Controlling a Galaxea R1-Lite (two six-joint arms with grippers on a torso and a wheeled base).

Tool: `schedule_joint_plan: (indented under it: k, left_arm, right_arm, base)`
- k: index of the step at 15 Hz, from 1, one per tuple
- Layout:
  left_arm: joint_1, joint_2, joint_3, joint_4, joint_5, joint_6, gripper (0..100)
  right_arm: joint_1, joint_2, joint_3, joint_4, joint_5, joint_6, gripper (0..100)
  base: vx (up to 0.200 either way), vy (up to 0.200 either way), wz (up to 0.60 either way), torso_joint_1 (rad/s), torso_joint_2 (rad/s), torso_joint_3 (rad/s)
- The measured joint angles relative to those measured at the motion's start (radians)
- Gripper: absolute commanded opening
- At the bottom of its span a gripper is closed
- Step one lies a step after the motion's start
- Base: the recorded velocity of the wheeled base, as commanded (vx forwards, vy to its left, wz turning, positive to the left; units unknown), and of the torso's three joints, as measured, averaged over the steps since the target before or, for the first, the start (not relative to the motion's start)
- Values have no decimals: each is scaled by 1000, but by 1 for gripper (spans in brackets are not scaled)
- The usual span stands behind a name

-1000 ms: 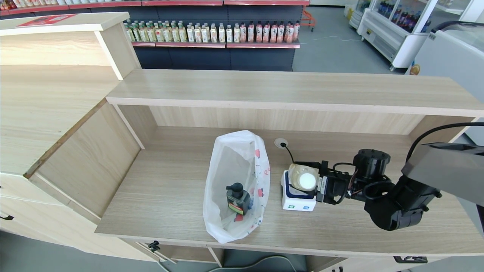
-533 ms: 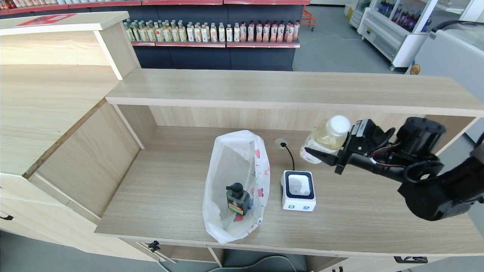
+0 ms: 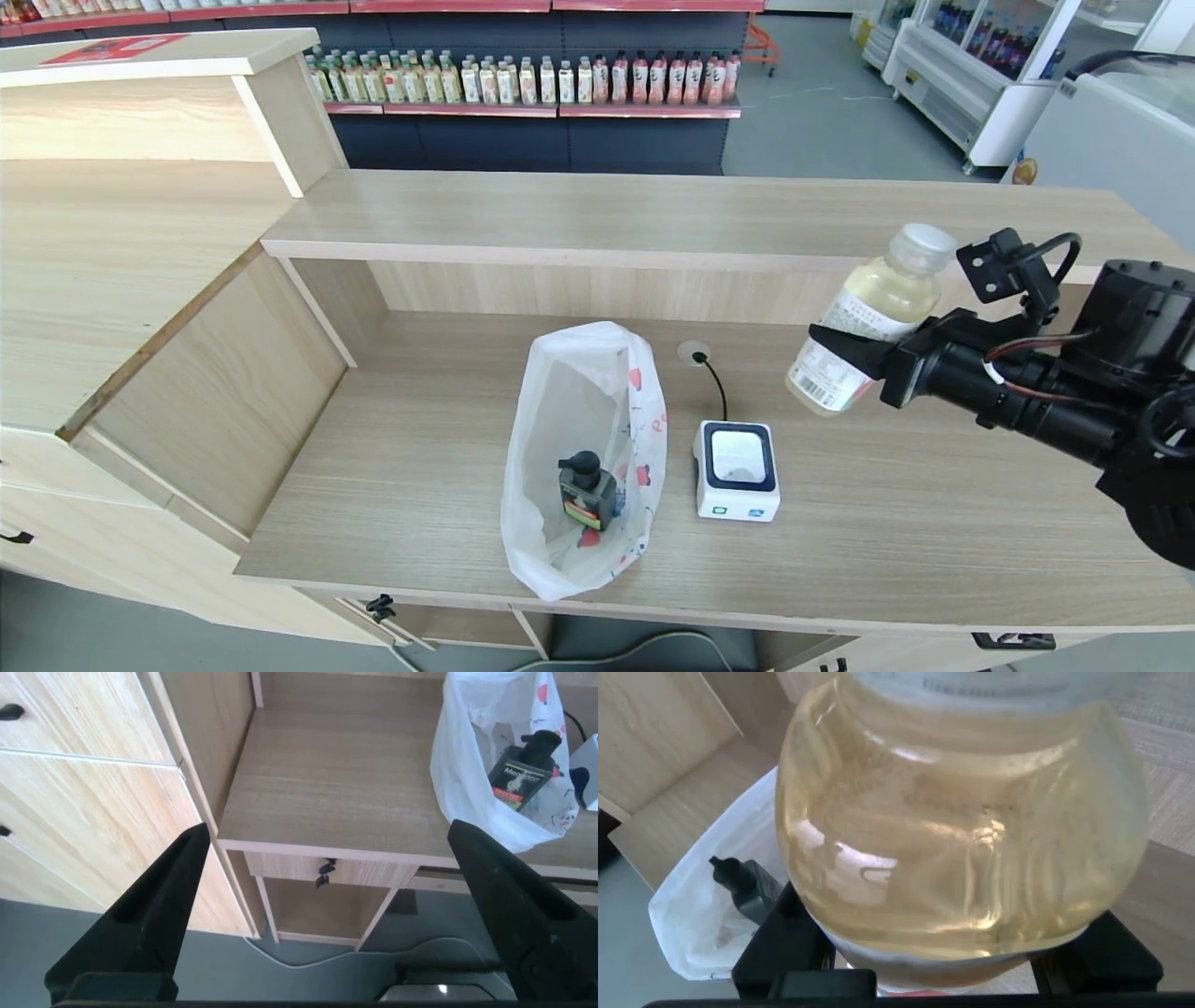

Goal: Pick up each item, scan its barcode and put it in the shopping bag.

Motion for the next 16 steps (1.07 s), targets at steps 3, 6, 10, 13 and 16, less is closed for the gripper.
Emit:
schedule_joint_plan:
  k: [3, 6, 10, 13, 16]
  left_arm:
    - [0, 0, 0, 0, 0, 0, 100]
    - [0, 0, 0, 0, 0, 0, 100]
    - [0, 0, 0, 0, 0, 0, 100]
    - [0, 0, 0, 0, 0, 2, 100]
    - [0, 0, 0, 0, 0, 3, 100]
  right_arm:
    - [-13, 17, -10, 2, 3, 6, 0]
    - [-14, 18, -4, 1, 3, 8, 0]
    - [-16, 0, 12, 2, 2, 35, 0]
    - [-22, -18, 27, 5, 2, 44, 0]
    - [-29, -27, 31, 10, 1, 56, 0]
  base:
    - [0, 0, 0, 0, 0, 0]
    - [0, 0, 0, 0, 0, 0]
    - [0, 0, 0, 0, 0, 0]
    - [0, 200, 0, -3, 2, 6]
    - [0, 200, 0, 17, 7, 1]
